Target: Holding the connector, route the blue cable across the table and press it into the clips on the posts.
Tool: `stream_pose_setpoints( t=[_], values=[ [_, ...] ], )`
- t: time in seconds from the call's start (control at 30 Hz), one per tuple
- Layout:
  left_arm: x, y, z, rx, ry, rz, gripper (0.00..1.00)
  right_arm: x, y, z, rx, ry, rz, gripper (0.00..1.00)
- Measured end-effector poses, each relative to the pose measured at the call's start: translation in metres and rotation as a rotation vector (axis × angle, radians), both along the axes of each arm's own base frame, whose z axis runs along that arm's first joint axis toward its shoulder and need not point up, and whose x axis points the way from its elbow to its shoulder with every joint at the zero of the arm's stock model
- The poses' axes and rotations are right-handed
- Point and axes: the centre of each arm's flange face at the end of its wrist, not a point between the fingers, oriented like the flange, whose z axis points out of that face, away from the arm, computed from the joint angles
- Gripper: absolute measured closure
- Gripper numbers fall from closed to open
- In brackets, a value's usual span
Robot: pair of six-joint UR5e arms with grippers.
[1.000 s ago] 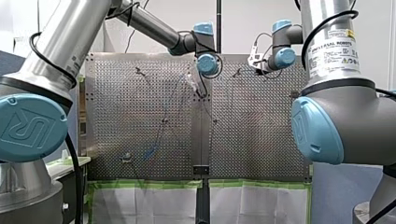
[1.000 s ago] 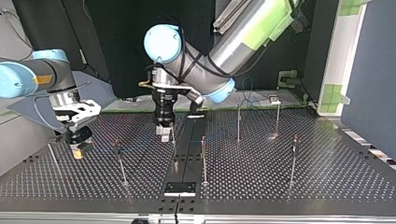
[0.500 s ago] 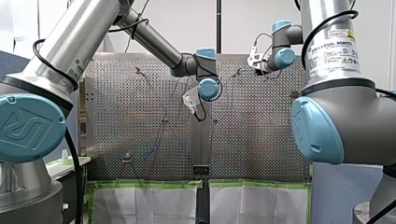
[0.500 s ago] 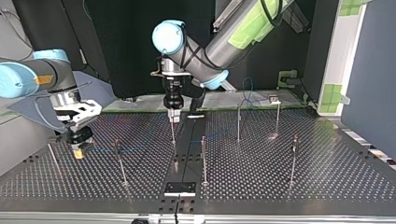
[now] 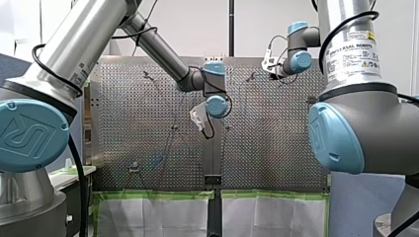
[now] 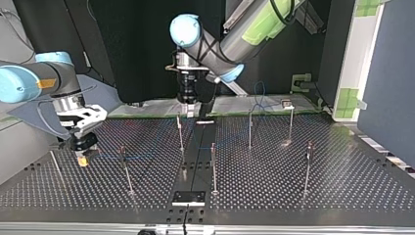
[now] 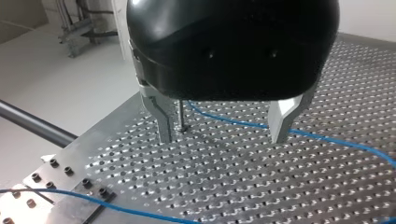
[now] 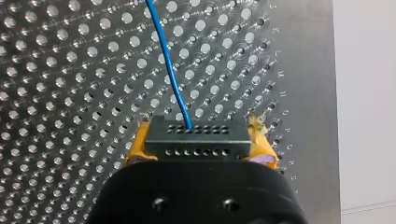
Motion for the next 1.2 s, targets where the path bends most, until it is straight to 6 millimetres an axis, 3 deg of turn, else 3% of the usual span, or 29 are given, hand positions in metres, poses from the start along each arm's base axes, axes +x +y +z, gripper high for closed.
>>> stream_pose_setpoints(
  t=[1.2],
  values=[
    [-0.059, 0.05, -0.09, 0.013, -0.002, -0.014, 0.0, 0.006, 0.003, -0.002, 0.004, 0.001, 0.01, 1.0]
  ],
)
